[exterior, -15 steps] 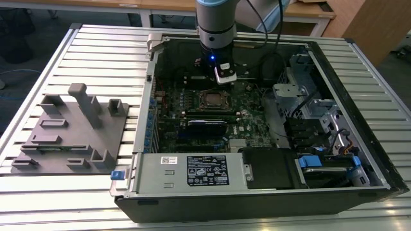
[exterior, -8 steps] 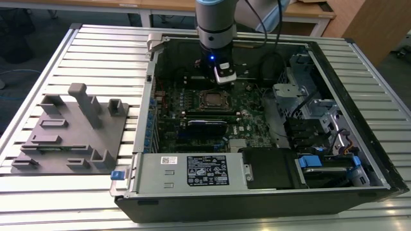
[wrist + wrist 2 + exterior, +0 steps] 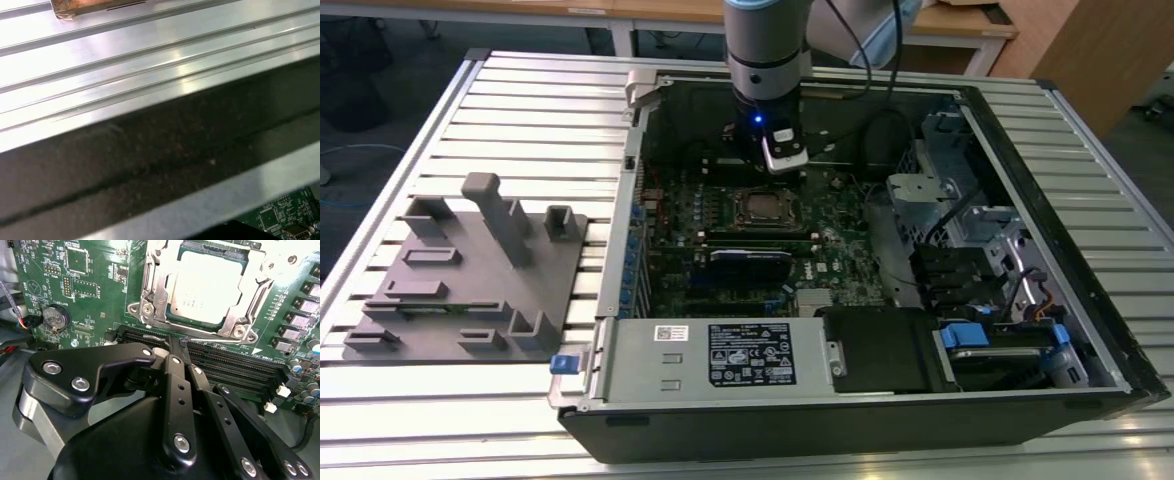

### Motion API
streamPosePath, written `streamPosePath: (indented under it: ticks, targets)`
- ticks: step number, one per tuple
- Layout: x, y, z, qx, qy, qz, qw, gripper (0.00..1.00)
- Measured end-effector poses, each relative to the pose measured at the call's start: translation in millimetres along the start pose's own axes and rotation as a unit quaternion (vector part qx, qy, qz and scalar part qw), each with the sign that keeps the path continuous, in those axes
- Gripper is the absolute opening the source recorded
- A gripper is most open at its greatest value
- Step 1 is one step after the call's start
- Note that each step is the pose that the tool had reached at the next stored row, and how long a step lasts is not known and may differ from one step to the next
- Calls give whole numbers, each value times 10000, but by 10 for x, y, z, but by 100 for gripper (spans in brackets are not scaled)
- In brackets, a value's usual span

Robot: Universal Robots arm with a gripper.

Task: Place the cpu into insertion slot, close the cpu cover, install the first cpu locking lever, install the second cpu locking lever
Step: 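Install the first cpu locking lever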

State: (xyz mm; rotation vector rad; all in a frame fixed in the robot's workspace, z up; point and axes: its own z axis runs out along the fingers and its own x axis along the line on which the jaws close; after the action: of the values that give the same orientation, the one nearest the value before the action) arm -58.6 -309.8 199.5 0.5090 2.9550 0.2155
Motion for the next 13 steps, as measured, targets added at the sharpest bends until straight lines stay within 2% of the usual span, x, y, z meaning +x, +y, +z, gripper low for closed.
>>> streamPosePath:
  ticks: [3,8,13]
  targets:
    - [2,0,8,44,-16,-7,10000,10]
    - [5,-1,29,155,-84,-29,9998,10]
    - [9,2,49,236,-121,-44,9996,10]
